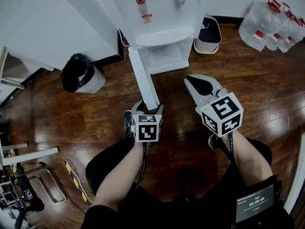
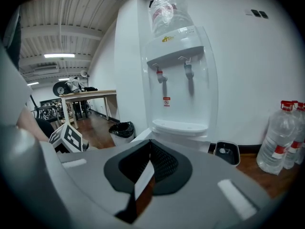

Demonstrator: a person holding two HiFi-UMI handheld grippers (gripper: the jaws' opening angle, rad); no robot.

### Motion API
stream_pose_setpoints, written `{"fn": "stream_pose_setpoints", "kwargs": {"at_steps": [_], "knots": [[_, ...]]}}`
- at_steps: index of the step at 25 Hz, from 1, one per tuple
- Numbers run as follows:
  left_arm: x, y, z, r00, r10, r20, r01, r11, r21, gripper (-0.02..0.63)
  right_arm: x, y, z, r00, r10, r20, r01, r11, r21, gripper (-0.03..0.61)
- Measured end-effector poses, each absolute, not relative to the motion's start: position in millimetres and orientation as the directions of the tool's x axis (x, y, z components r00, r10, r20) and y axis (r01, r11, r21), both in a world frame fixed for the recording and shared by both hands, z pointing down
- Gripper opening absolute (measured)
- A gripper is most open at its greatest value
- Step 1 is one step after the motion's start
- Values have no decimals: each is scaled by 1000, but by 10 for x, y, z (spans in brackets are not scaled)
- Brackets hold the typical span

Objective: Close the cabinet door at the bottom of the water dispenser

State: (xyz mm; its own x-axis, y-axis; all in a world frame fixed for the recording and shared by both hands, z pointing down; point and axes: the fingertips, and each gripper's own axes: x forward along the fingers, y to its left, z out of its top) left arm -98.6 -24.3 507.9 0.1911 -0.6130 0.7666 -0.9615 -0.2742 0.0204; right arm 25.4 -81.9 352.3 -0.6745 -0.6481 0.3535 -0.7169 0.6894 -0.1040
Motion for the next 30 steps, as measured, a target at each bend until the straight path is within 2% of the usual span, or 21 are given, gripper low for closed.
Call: {"fn": "stream_pose_setpoints", "kwargs": {"at_steps": [8, 15, 21, 23, 25, 28, 30], "knots": [[-347, -311, 5103, 360, -528, 769, -829, -559, 4, 331, 174, -844, 3785, -673, -607, 422, -707, 696, -126, 5], [-89, -564, 5117, 456, -505, 733, -801, -592, 90, 327, 277, -904, 4052, -645, -585, 492, -722, 677, -143, 5], [11, -775, 5174, 459, -492, 739, -772, -633, 58, 289, 483, -1028, 4332, -589, -582, 561, -754, 646, -121, 6], [22, -881, 5204, 448, -493, 746, -769, -638, 40, 252, 572, -1122, 4413, -580, -576, 576, -762, 634, -134, 9], [55, -1023, 5233, 451, -491, 746, -776, -628, 56, 245, 669, -1223, 4515, -573, -560, 598, -769, 619, -157, 41], [154, -1195, 5223, 480, -488, 729, -774, -627, 89, 225, 776, -1291, 4685, -553, -525, 647, -773, 614, -162, 208], [208, -1262, 5201, 492, -492, 719, -767, -635, 91, 226, 850, -1283, 4836, -520, -509, 686, -777, 616, -131, 246]]}}
